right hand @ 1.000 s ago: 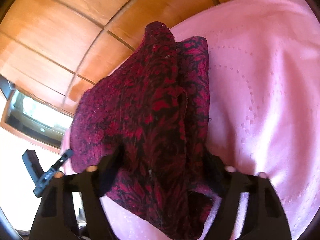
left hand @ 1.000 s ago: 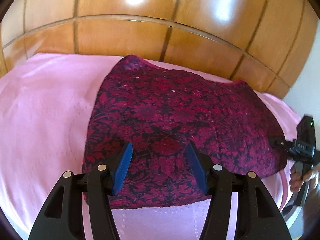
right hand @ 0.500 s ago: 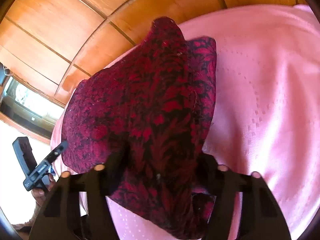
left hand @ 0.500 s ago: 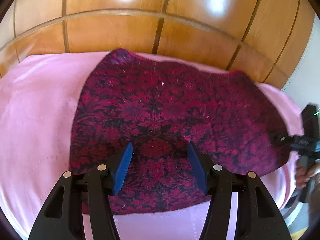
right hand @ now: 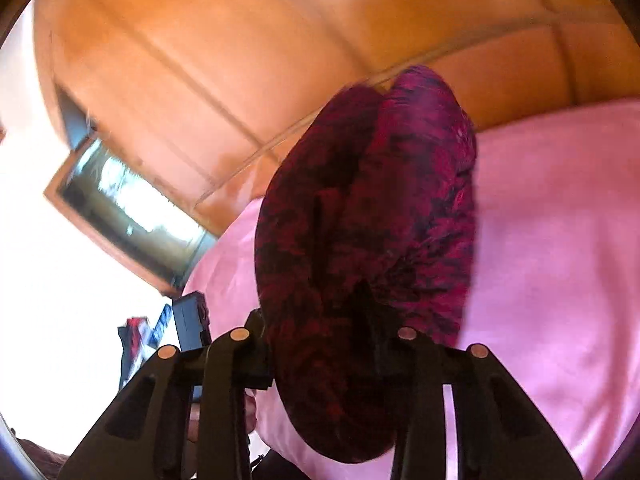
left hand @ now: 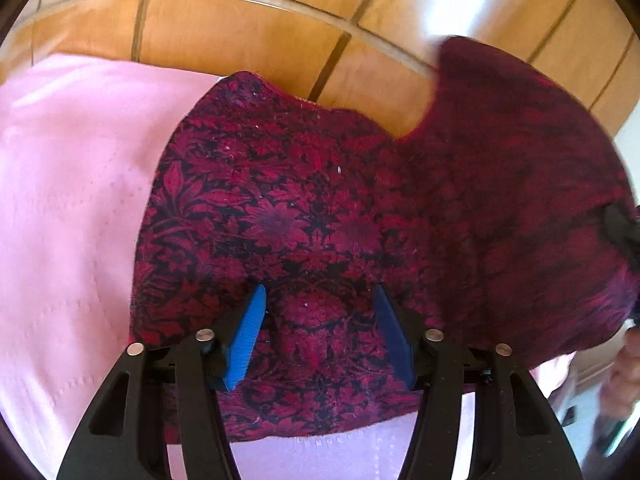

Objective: Fold small clothes

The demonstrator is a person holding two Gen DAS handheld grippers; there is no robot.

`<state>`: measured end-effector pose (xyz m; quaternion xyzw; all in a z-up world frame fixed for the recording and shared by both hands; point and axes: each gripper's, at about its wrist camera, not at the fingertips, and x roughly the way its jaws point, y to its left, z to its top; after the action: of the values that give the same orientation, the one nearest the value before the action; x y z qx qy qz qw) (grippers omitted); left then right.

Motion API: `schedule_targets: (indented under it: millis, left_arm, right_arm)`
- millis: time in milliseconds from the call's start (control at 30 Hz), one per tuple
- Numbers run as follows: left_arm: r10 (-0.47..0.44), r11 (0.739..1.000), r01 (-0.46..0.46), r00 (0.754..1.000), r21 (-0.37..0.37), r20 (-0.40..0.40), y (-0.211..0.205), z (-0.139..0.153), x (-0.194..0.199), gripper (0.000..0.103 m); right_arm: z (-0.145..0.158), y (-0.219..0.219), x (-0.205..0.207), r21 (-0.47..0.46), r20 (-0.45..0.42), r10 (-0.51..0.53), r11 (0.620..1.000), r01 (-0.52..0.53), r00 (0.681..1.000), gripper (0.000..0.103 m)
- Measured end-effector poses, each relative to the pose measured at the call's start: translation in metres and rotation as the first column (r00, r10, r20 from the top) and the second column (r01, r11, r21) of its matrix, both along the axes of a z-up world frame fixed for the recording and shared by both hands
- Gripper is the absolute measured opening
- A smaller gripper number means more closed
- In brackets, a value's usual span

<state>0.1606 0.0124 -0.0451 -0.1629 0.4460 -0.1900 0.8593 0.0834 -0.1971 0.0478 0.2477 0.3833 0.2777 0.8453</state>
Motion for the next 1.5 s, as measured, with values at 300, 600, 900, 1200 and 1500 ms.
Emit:
schedule_targets:
  millis: [300,600,900,1200,1500]
  left_arm:
    - [0.062,0.918,-0.052,0.998,-0.394,0.012,0.104,0.026,-0.014,0.049]
    - [-0.070,0.923,0.078,0.997,-0.378,0.036,0.087,0.042,0.015,0.063]
    - [-0.173,0.974,0.178,0.984,-0.137,0.051,0.022,0.048,0.042,0.016]
    - [-0.131,0.988,0.136,0.989,-0.073,0.066,0.036,0.052,0.030,0.014]
    - [-0.079,0.997,0.079,0.986,0.006,0.147,0.053,0.087,0.022,0.012]
  right_arm:
    - [-0.026,0.128,0.024,-0.198,-0.005,0.175,0.965,-0.173,0.985,0.029]
    - [-0.051,0.177,0.013,-0.402,0.088,0.259,0.892,-0.204,0.962,0.029]
    - [-0.049,0.177,0.002,-0.451,0.169,0.275,0.875,-0.174,0.946,0.053]
    - [-0.028,0.061,0.004,-0.086,0.132,0.209,0.976,-0.199,0.969,0.065]
    - [-0.067,0.071,0.025,-0.313,0.086,0.101,0.947,-0.069,0.991,0.056]
